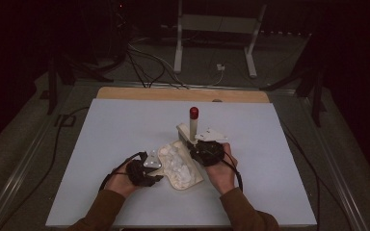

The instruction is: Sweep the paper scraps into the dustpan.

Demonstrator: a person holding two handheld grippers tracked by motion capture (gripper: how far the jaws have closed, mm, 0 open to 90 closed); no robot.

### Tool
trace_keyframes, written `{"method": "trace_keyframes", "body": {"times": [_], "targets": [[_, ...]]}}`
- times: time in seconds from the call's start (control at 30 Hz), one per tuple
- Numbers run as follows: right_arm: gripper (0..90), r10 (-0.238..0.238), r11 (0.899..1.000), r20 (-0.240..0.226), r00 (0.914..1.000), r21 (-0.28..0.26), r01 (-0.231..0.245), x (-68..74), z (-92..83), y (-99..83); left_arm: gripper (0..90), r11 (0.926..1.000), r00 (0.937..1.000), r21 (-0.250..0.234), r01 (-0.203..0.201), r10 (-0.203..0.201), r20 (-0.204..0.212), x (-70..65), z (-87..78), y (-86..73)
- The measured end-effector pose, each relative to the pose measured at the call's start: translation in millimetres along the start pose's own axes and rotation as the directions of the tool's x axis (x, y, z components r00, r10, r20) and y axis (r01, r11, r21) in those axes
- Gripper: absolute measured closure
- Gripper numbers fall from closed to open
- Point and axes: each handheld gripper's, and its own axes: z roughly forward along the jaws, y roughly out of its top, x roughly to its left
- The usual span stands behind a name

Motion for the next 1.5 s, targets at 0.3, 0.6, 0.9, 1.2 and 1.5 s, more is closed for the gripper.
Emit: {"method": "trace_keyframes", "body": {"times": [0.3, 0.6, 0.9, 1.2, 1.5], "targets": [[67.2, 0.037, 0.999, 0.012, 0.9992, -0.013, -0.037, -18.7, -7.6, -0.3, 66.9, 0.9976, 0.9983, -0.049, 0.049, -0.051, -0.028, 7.4, -10.1, -5.3], [67.1, 0.062, 0.998, -0.016, 0.9980, -0.005, -0.062, -33.3, -11.2, -6.3, 66.8, 0.9855, 0.9871, -0.110, 0.129, -0.139, -0.080, 16.5, -28.4, -11.3], [67.1, 0.052, 0.999, -0.051, 0.9974, 0.017, -0.051, -42.0, -13.2, -15.5, 66.7, 0.9599, 0.9551, -0.176, 0.218, -0.247, -0.163, 24.0, -45.5, -22.1], [67.1, 0.028, 0.999, -0.086, 0.9959, 0.038, -0.025, -46.5, -16.0, -23.1, 66.7, 0.9334, 0.9223, -0.224, 0.280, -0.326, -0.207, 27.0, -57.9, -33.6], [67.1, 0.023, 0.998, -0.092, 0.9955, 0.058, -0.017, -54.1, -21.3, -36.7, 66.7, 0.8948, 0.8775, -0.289, 0.340, -0.413, -0.244, 31.3, -73.1, -44.9]]}}
